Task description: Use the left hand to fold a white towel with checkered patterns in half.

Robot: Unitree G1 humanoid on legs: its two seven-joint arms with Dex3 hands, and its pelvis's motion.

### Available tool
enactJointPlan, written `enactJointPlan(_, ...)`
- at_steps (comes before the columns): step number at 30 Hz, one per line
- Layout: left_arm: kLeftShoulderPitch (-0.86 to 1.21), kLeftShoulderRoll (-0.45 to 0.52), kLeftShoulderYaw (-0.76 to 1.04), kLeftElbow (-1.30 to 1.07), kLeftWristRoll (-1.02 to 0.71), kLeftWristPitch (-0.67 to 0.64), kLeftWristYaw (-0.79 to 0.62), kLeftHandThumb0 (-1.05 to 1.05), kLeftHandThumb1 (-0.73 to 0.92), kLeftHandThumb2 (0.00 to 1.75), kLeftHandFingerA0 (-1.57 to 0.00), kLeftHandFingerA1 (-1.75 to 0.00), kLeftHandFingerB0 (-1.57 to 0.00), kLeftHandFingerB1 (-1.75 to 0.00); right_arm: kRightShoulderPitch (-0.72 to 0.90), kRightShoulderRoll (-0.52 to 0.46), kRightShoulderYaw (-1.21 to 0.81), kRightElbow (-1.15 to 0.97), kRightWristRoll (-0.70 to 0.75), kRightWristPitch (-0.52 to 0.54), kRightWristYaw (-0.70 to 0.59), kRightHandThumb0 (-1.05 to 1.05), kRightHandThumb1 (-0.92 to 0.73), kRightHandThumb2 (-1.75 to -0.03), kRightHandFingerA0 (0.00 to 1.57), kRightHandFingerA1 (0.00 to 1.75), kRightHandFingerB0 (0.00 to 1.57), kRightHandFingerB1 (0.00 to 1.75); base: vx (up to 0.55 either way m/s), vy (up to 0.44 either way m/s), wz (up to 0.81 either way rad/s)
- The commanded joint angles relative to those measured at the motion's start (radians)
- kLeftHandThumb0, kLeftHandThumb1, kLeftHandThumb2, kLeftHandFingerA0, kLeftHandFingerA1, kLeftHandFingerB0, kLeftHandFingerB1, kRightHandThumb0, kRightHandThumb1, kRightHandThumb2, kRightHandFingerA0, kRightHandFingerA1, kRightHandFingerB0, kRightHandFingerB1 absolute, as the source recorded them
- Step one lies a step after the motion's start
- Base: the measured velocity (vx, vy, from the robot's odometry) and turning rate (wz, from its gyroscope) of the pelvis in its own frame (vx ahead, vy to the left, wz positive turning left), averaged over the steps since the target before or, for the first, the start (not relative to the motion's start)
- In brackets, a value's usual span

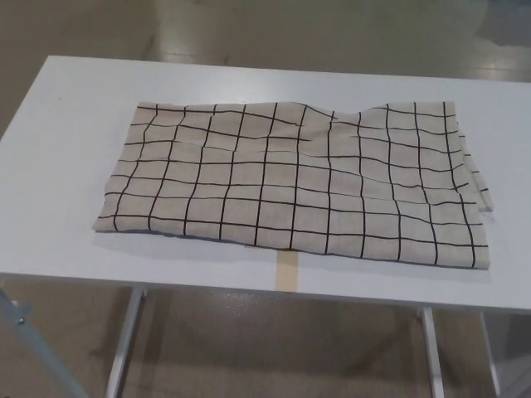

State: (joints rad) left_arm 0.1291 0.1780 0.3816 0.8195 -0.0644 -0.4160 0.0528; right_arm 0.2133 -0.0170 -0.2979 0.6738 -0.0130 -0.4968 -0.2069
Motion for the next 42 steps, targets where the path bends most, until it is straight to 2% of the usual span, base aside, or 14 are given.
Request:
enactJointPlan(1,0.093,-0.026,0.01,-0.24,-0.156,-0.003,-0.161,-0.6,0.36,0.68,0.0,0.0,0.0,-0.03,0.057,0.024,0.037,-0.049,-0.03,-0.124,-0.014,-0.41,-0.78,-0.75,0.2,0.4,0.2,0.41,0.0,0.0,0.0)
enactJointPlan(2,0.113,-0.032,0.006,-0.293,-0.149,-0.043,-0.154,-0.61,0.37,0.68,0.0,0.0,0.0,-0.03,0.062,0.026,0.05,-0.04,-0.047,-0.147,-0.023,-0.36,-0.82,-0.64,0.24,0.37,0.2,0.36,0.0,0.0,0.0)
enactJointPlan(7,0.165,-0.056,-0.012,-0.448,-0.11,-0.117,-0.114,-0.58,0.4,0.65,0.0,-0.01,0.0,0.0,0.068,0.011,0.076,-0.014,-0.087,-0.184,-0.051,-0.36,-0.82,-0.64,0.26,0.38,0.2,0.37,0.0,0.0,0.0)
enactJointPlan(11,0.219,-0.066,-0.017,-0.692,0.004,-0.218,-0.052,-0.66,0.41,0.7,0.0,0.0,0.0,0.0,0.049,-0.01,0.083,0.027,-0.094,-0.177,-0.069,-0.38,-0.82,-0.65,0.27,0.38,0.21,0.37,0.0,0.0,0.0)
enactJointPlan(17,0.199,-0.035,0.014,-0.868,0.236,-0.309,0.022,-0.61,0.51,0.56,0.0,0.0,0.0,-0.01,0.054,-0.014,0.097,0.012,-0.095,-0.16,-0.067,-0.39,-0.81,-0.65,0.27,0.38,0.21,0.36,0.0,0.0,0.0)
enactJointPlan(19,0.178,-0.004,0.024,-0.93,0.345,-0.309,0.039,-0.64,0.44,0.69,0.0,0.0,0.0,0.0,0.05,-0.021,0.098,0.016,-0.093,-0.155,-0.065,-0.39,-0.81,-0.65,0.27,0.38,0.21,0.36,0.0,0.0,0.0)
enactJointPlan(22,0.134,0.036,0.005,-0.985,0.43,-0.281,0.029,-0.46,0.48,0.54,0.0,0.0,0.0,0.0,0.05,-0.025,0.1,0.017,-0.08,-0.146,-0.046,-0.4,-0.81,-0.65,0.26,0.37,0.2,0.35,0.0,0.0,0.0)
enactJointPlan(27,0.032,0.097,-0.066,-0.98,0.514,-0.224,0.007,-0.35,0.45,0.53,0.0,-0.07,0.0,-0.03,0.067,-0.025,0.103,0.008,-0.067,-0.143,-0.026,-0.4,-0.81,-0.65,0.24,0.37,0.19,0.35,0.0,0.0,0.0)
enactJointPlan(30,-0.063,0.142,-0.121,-0.937,0.605,-0.173,0.014,-0.31,0.27,0.63,0.0,-0.17,0.0,-0.15,0.071,-0.029,0.106,0.006,-0.08,-0.139,-0.039,-0.39,-0.81,-0.64,0.25,0.37,0.19,0.35,0.0,0.0,0.0)
enactJointPlan(34,-0.146,0.188,-0.182,-0.87,0.673,-0.118,0.014,-0.27,0.41,0.52,0.0,-0.15,0.0,-0.2,0.068,-0.029,0.105,0.011,-0.085,-0.142,-0.05,-0.38,-0.81,-0.64,0.25,0.37,0.2,0.35,0.0,0.0,0.0)
enactJointPlan(35,-0.178,0.211,-0.212,-0.835,0.715,-0.087,0.012,-0.28,0.25,0.62,0.0,-0.12,0.0,-0.21,0.066,-0.028,0.105,0.012,-0.086,-0.143,-0.055,-0.38,-0.81,-0.64,0.25,0.37,0.21,0.35,0.0,0.0,0.0)
enactJointPlan(36,-0.195,0.224,-0.228,-0.815,0.739,-0.07,0.013,-0.28,0.25,0.62,0.0,-0.12,0.0,-0.21,0.066,-0.028,0.106,0.012,-0.088,-0.143,-0.057,-0.38,-0.81,-0.64,0.25,0.37,0.21,0.35,0.0,0.0,0.0)
enactJointPlan(37,-0.225,0.242,-0.256,-0.788,0.779,-0.033,0.004,-0.2,0.43,0.55,0.0,-0.04,0.0,-0.17,0.064,-0.027,0.106,0.008,-0.087,-0.139,-0.056,-0.38,-0.81,-0.64,0.25,0.36,0.21,0.35,0.0,0.0,0.0)
enactJointPlan(42,-0.337,0.303,-0.375,-0.678,0.911,0.102,-0.044,-0.19,0.52,0.55,0.0,0.0,0.0,-0.1,0.064,-0.022,0.106,0.002,-0.074,-0.132,-0.042,-0.38,-0.81,-0.64,0.25,0.36,0.21,0.35,0.0,0.0,0.0)
